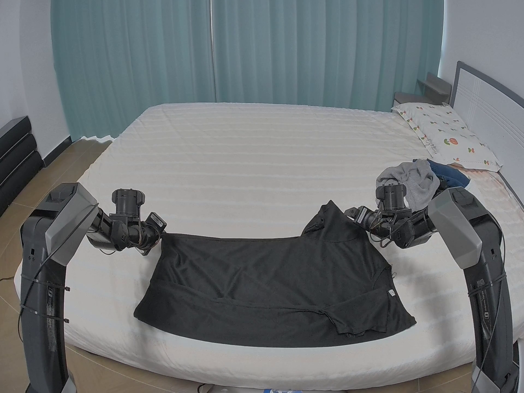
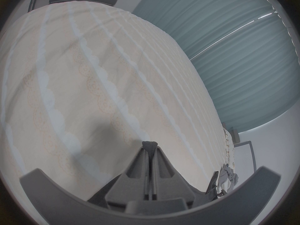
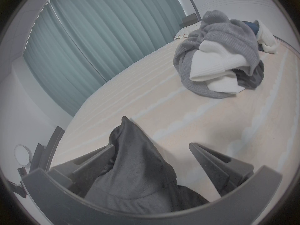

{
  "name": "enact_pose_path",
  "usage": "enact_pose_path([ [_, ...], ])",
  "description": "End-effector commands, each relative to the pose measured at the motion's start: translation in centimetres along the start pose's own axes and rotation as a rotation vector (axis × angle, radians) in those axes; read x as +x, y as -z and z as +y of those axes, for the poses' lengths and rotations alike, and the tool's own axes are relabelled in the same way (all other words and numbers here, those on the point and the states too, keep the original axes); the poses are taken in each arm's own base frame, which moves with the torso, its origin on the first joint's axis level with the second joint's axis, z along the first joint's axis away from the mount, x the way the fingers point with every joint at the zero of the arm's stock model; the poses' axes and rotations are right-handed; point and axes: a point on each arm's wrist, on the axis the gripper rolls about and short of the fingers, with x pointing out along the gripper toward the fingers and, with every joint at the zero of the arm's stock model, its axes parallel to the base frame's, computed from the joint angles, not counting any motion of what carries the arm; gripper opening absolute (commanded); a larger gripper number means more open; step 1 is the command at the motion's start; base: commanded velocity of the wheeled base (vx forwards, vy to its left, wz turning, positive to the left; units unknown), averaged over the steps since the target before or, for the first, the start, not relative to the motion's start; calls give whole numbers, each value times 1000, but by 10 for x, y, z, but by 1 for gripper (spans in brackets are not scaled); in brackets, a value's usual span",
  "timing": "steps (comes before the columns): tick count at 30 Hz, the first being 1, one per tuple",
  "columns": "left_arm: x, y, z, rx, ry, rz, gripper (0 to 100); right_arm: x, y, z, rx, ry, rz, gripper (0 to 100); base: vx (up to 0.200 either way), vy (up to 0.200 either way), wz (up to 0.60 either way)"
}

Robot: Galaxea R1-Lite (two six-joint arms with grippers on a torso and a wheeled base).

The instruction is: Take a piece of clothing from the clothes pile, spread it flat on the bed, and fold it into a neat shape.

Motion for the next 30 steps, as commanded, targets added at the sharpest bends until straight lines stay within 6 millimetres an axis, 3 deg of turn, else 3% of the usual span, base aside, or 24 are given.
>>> enact_pose_path([
  [1,-1,-1,-1,-1,2,-2,0,16,18,-6,-9,12,23,100,0,0,0],
  [2,-1,-1,-1,-1,2,-2,0,15,17,-5,-7,9,24,0,0,0,0],
  [14,-1,-1,-1,-1,2,-2,0,7,-2,-7,38,-1,-12,0,0,0,0],
  [23,-8,-7,-7,-10,22,-21,0,-25,-32,-4,140,-93,-71,0,0,0,0],
  [30,-18,-9,-10,-30,39,-38,0,-36,-28,-7,136,-136,-96,0,0,0,0],
])
